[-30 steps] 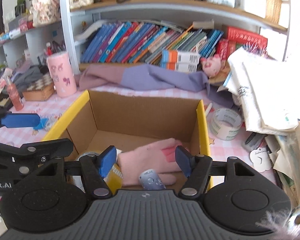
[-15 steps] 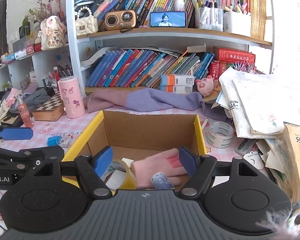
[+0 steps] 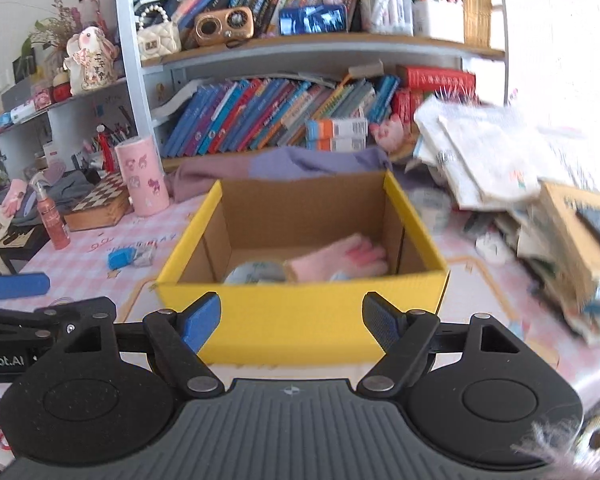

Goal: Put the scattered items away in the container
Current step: 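Withdraw both open tools from the box toward the blue eraser and small box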

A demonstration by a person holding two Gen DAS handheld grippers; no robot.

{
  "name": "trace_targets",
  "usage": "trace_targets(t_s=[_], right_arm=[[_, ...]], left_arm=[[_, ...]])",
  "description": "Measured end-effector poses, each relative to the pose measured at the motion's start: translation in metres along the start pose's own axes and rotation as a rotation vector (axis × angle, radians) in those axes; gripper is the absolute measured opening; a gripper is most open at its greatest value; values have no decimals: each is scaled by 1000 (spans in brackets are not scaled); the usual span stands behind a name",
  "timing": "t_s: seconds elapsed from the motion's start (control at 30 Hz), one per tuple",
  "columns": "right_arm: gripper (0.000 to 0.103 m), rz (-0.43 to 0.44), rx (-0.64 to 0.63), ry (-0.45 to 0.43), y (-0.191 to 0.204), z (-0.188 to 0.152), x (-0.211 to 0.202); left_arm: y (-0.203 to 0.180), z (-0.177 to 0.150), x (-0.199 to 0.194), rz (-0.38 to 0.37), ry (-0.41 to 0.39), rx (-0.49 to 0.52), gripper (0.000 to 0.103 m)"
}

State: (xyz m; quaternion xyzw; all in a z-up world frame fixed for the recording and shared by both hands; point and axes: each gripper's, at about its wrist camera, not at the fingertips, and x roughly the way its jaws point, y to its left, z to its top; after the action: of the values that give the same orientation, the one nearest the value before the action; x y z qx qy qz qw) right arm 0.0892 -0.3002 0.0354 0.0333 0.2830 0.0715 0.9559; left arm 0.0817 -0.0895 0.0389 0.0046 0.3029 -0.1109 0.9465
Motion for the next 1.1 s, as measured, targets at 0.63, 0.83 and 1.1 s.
trace_targets(t_s=[0.63, 0.83, 1.1], right_arm=[[78, -83, 38, 51, 72, -44, -30], [79, -92, 42, 62, 91, -53, -37], [79, -89, 46, 92, 118, -67, -42]], left_arm=[[58, -36, -35, -3, 57, 11, 92], [71, -45, -44, -26, 69, 25, 92], [92, -59, -55, -35, 101, 27, 92]])
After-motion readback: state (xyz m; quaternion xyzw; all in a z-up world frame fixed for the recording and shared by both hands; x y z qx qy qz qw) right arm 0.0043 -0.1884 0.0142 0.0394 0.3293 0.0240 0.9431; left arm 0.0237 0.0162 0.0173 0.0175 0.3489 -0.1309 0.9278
